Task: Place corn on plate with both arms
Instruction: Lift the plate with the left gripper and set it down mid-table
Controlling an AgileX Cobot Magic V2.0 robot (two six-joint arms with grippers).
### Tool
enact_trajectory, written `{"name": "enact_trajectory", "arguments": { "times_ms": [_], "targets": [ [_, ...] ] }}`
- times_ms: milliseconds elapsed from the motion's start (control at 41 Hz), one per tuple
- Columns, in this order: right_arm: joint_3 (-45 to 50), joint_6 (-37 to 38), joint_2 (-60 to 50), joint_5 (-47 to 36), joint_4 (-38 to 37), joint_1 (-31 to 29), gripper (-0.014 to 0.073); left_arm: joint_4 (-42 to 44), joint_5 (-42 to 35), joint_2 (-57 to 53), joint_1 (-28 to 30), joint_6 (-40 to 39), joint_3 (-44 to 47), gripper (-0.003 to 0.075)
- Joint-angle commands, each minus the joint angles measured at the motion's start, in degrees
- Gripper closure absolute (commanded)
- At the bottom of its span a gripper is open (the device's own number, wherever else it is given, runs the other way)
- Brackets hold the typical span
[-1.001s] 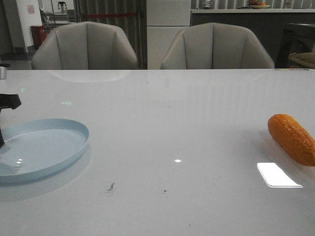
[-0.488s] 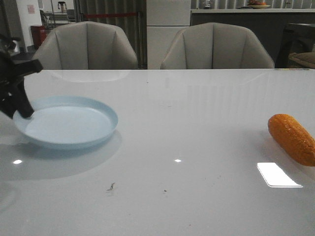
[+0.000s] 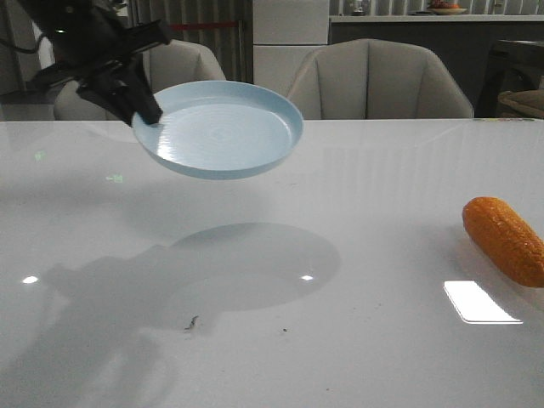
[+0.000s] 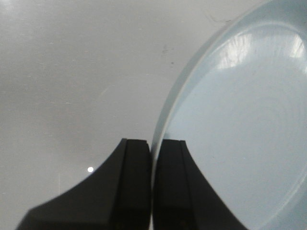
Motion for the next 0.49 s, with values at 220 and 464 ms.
{"name": "enact_trajectory", "arguments": {
  "times_ms": [220, 464],
  "targets": [
    [-2.1, 0.0, -0.7, -3.8, -0.3, 0.1, 0.0102, -2.7, 1.3, 3.9, -5.8, -3.2, -2.0, 0.0624],
    [-2.1, 0.0, -0.7, -3.8, -0.3, 0.1, 0.0102, -2.7, 0.7, 7.4, -6.7, -5.4, -2.0, 0.0624]
  ]
}}
